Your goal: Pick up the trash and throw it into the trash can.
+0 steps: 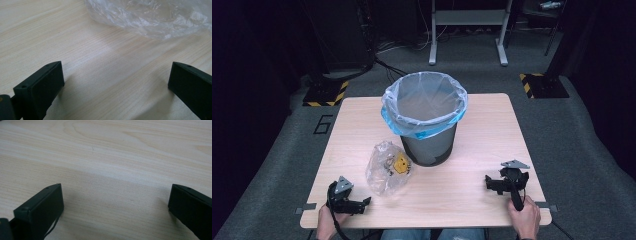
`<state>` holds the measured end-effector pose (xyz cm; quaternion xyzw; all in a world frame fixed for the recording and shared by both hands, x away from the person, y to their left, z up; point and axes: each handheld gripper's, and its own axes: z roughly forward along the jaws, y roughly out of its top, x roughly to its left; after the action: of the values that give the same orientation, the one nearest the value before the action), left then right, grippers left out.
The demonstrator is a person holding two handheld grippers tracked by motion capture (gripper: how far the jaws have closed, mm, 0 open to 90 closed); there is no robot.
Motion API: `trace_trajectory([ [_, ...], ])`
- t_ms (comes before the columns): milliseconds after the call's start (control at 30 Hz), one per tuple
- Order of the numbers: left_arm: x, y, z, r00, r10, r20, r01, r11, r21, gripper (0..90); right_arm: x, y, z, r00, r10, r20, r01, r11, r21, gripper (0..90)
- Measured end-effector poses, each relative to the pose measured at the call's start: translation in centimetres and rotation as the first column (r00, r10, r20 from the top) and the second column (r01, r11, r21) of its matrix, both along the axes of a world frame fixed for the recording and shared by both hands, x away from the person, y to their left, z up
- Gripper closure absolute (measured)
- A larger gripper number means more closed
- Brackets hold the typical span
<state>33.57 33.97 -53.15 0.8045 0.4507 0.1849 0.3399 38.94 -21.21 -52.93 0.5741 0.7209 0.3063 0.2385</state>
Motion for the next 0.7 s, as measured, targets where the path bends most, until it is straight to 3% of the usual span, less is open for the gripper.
trace_trajectory([
  [167,-0.2,0.0,0.1,0.9997,-0.023,0.01,0.023,0.9997,-0.01,0.0,0.1,0.1,0.0,1.0,-0.009,-0.001,0.009,1.0,-0.001,0.0],
  [300,-0.5,0.1,0.4,0.9989,-0.018,0.043,0.021,0.9984,-0.053,0.4,0.1,0.1,0.0,0.9999,-0.012,-0.006,0.012,1.0,-0.004,0.0],
  [400,-0.6,0.0,0.6,0.9992,-0.019,0.036,0.021,0.997,-0.075,0.2,0.1,0.1,0.1,0.9999,-0.015,-0.008,0.015,1.0,-0.004,0.0],
  [467,-0.6,-0.1,0.8,0.9987,-0.029,0.041,0.031,0.9976,-0.062,0.0,0.1,0.1,0.1,0.9999,-0.014,-0.008,0.014,1.0,-0.004,0.0],
  [567,-0.5,-0.4,1.2,0.9985,-0.038,0.039,0.041,0.9953,-0.087,0.0,0.1,0.1,0.1,0.9999,-0.014,-0.008,0.014,1.0,-0.005,0.0],
  [700,-0.6,-1.3,1.6,0.9975,-0.051,0.049,0.055,0.9945,-0.09,0.0,0.1,0.1,0.1,0.9999,-0.014,-0.01,0.014,1.0,-0.005,0.0],
])
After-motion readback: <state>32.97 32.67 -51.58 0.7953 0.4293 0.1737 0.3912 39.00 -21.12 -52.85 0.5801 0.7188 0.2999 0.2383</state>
